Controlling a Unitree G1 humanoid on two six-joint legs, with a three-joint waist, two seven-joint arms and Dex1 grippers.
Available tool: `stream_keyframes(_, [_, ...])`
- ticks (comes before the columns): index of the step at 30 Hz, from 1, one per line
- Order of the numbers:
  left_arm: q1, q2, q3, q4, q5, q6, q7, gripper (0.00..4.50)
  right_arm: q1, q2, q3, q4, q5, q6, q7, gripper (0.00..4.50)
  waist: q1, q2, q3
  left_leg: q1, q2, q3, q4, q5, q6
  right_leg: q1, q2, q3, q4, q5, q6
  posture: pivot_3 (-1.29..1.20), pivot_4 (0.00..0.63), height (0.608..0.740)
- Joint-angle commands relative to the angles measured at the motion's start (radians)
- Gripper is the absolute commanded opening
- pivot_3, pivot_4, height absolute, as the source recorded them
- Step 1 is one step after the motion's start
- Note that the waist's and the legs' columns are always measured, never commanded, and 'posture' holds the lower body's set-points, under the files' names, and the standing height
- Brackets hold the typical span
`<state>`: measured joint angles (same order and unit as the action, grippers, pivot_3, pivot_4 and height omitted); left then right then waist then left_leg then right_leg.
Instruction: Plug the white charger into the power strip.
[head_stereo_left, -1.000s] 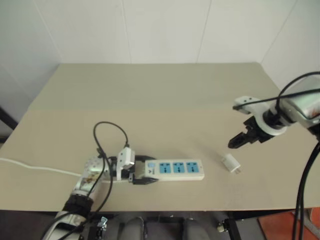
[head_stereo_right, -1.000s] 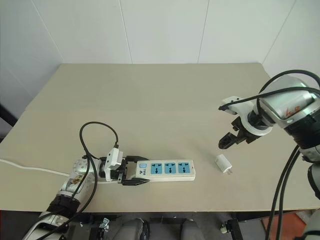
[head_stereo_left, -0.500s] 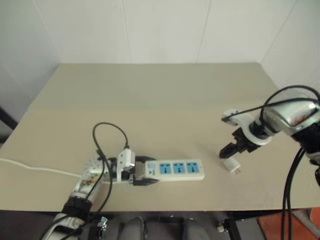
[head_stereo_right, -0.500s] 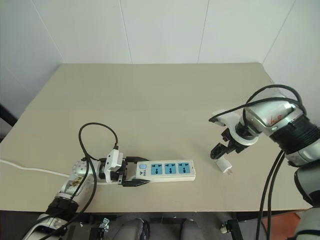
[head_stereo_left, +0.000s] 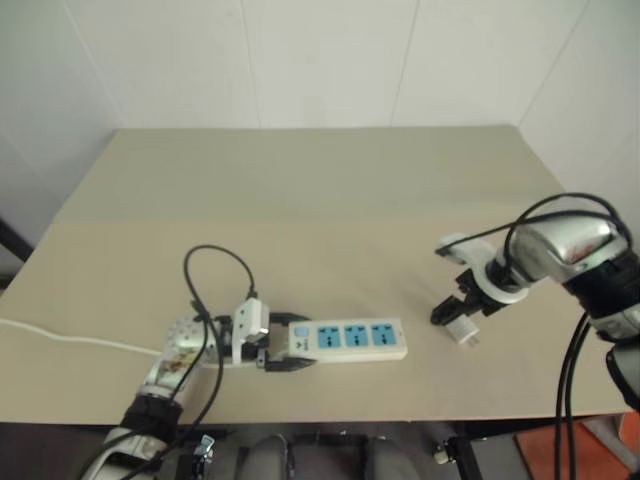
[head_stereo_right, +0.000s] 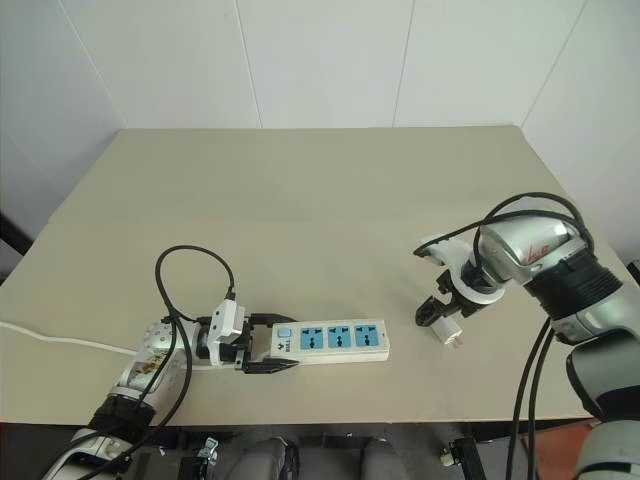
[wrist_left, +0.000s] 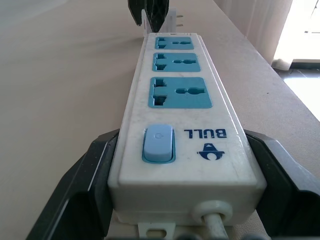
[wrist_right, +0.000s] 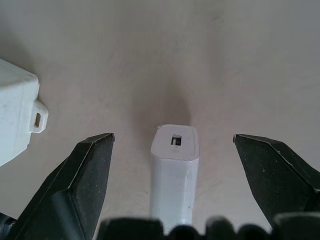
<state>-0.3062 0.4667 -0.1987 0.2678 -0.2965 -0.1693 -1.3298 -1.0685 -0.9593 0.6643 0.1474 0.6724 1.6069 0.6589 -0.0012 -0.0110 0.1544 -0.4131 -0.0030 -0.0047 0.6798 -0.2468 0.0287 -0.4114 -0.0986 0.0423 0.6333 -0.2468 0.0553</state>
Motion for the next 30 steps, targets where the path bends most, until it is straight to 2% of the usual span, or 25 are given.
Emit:
stream_keyframes(1, [0.027, 0.022, -0.043, 0.033, 0.065, 0.013, -0.004, 3.29, 0.007, -0.002, -0.060, 0.007, 0.025, 0.008, -0.043, 4.50, 0.000, 0.000, 0.000, 0.000, 0.000, 0.000, 0.000, 0.000, 0.000, 0.000, 0.000, 0.000, 0.000, 0.000, 0.000, 0.00, 0.150, 0.740])
stream_keyframes(14, [0.020, 0.026, -0.048, 0.050, 0.070, 0.001, -0.008, 3.29, 0.032, -0.008, -0.075, 0.016, 0.112, 0.008, -0.139, 4.50, -0.005, 0.000, 0.000, 0.006, 0.000, 0.000, 0.000, 0.000, 0.000, 0.006, 0.000, 0.000, -0.001, 0.000, 0.000, 0.00, 0.150, 0.740])
stream_keyframes(17, [0.017, 0.027, -0.049, 0.056, 0.072, -0.002, -0.009, 3.29, 0.032, -0.009, -0.074, -0.001, 0.124, 0.008, -0.148, 3.96, -0.005, 0.000, 0.000, 0.006, 0.000, 0.000, 0.000, 0.000, 0.000, 0.006, 0.000, 0.000, -0.001, 0.000, 0.000, 0.00, 0.150, 0.740])
stream_keyframes(25, [0.010, 0.022, -0.050, 0.071, 0.074, -0.009, -0.008, 3.29, 0.047, -0.016, -0.066, -0.036, 0.143, 0.008, -0.167, 1.17, -0.005, 0.000, 0.000, 0.007, 0.001, 0.000, 0.000, 0.000, 0.000, 0.007, 0.000, 0.000, -0.001, 0.000, 0.000, 0.00, 0.150, 0.740])
stream_keyframes(30, [0.013, 0.025, -0.053, 0.071, 0.074, -0.013, -0.005, 3.29, 0.050, -0.036, -0.057, -0.069, 0.147, 0.008, -0.164, 1.12, -0.005, 0.000, 0.000, 0.007, 0.001, -0.001, 0.000, 0.000, 0.000, 0.007, 0.000, 0.000, -0.001, 0.000, 0.000, 0.00, 0.150, 0.740])
